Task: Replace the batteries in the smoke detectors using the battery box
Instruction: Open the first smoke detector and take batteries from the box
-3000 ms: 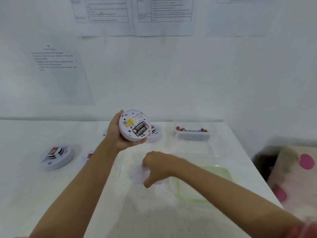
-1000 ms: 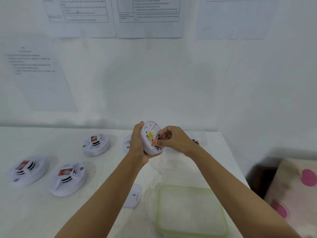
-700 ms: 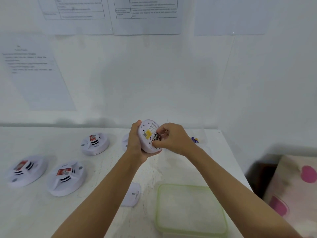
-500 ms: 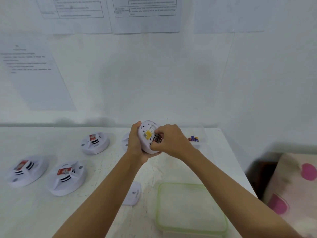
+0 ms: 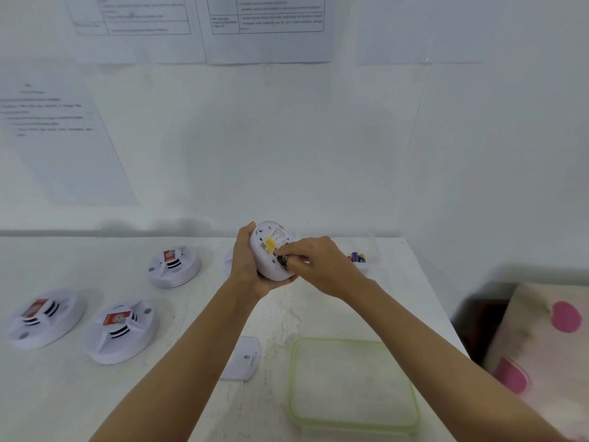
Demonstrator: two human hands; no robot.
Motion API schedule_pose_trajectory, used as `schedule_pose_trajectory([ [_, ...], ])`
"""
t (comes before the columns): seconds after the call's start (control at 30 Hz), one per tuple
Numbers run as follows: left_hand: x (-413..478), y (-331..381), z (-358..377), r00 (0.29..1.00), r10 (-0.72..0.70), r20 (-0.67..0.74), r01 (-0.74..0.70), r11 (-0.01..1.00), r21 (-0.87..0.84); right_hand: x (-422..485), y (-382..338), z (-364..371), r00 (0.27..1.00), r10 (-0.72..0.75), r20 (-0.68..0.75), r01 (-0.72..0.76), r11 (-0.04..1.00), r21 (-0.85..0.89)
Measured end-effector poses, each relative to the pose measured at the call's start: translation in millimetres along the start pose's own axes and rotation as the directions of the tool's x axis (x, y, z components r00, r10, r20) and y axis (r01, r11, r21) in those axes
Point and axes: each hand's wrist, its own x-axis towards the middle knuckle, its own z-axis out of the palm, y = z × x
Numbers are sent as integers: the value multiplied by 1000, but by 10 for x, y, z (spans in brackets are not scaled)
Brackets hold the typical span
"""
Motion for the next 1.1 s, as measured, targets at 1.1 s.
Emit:
schedule_pose_trajectory([
  [1.1, -34, 39, -150, 998, -26, -51, 24, 999, -33, -89, 549, 153, 854, 55, 517, 117, 949, -294],
])
